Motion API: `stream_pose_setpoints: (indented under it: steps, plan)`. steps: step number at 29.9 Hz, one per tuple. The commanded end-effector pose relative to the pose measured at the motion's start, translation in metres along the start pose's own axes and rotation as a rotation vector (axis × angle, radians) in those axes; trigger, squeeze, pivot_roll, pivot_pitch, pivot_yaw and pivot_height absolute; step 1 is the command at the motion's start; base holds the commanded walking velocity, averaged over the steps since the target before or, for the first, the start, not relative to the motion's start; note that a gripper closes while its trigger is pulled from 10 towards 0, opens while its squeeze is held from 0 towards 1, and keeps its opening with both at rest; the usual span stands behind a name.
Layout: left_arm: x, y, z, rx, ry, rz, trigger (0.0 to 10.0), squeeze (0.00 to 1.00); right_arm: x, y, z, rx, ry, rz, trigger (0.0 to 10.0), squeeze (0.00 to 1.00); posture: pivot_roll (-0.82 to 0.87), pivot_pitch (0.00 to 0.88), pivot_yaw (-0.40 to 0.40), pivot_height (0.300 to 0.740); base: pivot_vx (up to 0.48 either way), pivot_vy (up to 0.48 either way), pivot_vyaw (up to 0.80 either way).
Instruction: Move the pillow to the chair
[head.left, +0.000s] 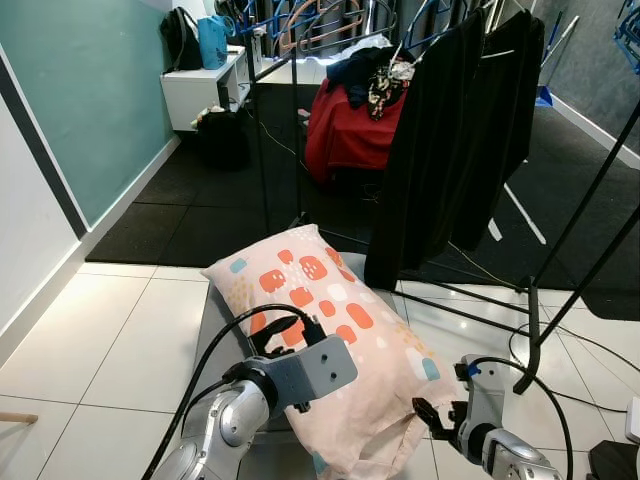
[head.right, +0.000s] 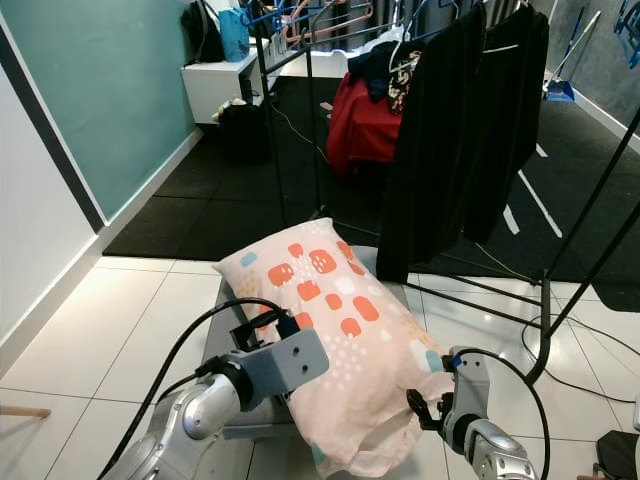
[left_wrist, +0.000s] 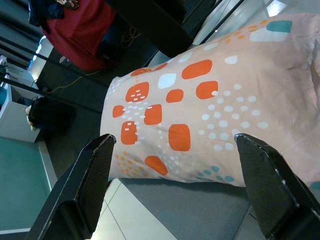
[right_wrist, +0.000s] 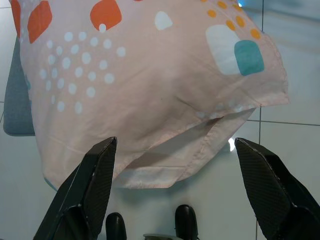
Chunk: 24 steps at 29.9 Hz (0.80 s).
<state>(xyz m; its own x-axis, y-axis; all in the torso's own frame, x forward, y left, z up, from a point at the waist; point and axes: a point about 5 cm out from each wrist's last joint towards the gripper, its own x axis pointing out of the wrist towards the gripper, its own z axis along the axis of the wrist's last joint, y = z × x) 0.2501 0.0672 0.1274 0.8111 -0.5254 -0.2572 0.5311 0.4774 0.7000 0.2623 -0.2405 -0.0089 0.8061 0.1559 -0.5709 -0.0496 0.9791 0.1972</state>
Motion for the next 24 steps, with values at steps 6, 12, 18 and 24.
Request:
stream_pose_setpoints:
  steps: [6,12,18,24]
  plan:
    - [0.0014,-0.0021,-0.0016,0.007,0.018,-0.003,10.0,0.0,-0.0007,-0.0024,-0.0029,0.008,0.023,-0.002,10.0,0.0,-0.14,0.044,-0.031,0.74,0.0,0.0,0.0]
    - [0.0021,-0.003,-0.0002,0.006,0.017,-0.005,10.0,0.0,-0.0014,-0.0039,-0.003,0.003,0.026,-0.005,10.0,0.0,-0.13,0.043,-0.035,0.74,0.0,0.0,0.0]
    - [0.0015,-0.0032,-0.0014,0.007,0.019,-0.006,10.0,0.0,-0.0009,-0.0025,-0.0042,0.0,0.029,-0.003,10.0,0.0,-0.13,0.038,-0.025,0.74,0.0,0.0,0.0]
    - [0.0009,-0.0042,0.0011,0.036,0.005,0.001,10.0,0.0,-0.0007,-0.0019,-0.0043,0.0,0.028,-0.001,10.0,0.0,-0.13,0.04,-0.021,0.74,0.0,0.0,0.0]
